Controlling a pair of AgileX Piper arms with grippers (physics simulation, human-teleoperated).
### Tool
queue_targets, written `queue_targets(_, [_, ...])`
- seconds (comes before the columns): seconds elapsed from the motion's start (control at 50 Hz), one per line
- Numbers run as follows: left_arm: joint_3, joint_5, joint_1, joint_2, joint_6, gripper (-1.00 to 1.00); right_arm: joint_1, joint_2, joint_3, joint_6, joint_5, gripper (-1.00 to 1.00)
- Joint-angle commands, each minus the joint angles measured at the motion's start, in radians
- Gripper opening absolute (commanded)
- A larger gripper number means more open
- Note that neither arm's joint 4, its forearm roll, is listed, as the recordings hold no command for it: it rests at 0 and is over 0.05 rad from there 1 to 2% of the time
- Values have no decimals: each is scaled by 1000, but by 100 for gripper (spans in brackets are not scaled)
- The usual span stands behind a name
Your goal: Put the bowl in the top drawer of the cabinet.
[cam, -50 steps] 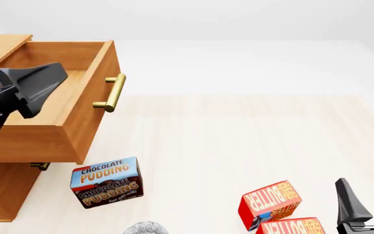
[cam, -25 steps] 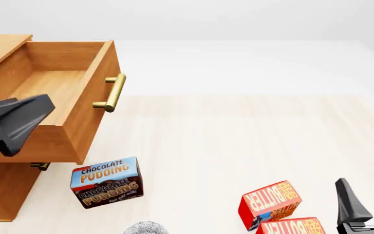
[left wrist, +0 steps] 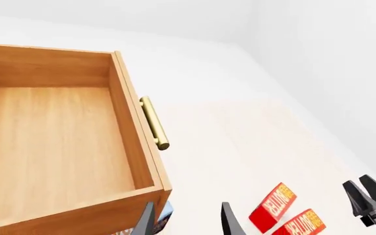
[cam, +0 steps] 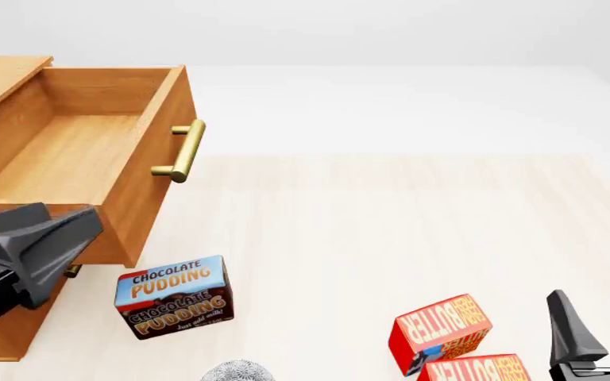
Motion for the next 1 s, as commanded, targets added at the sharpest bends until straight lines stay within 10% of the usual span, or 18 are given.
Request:
queue_targets(0.02, [45,3,-24,-3,11,100,0,0,0,0,0,100])
queue_targets(1.0, [163,-74,-210,167,-102,100,0,0,0,0,0,100])
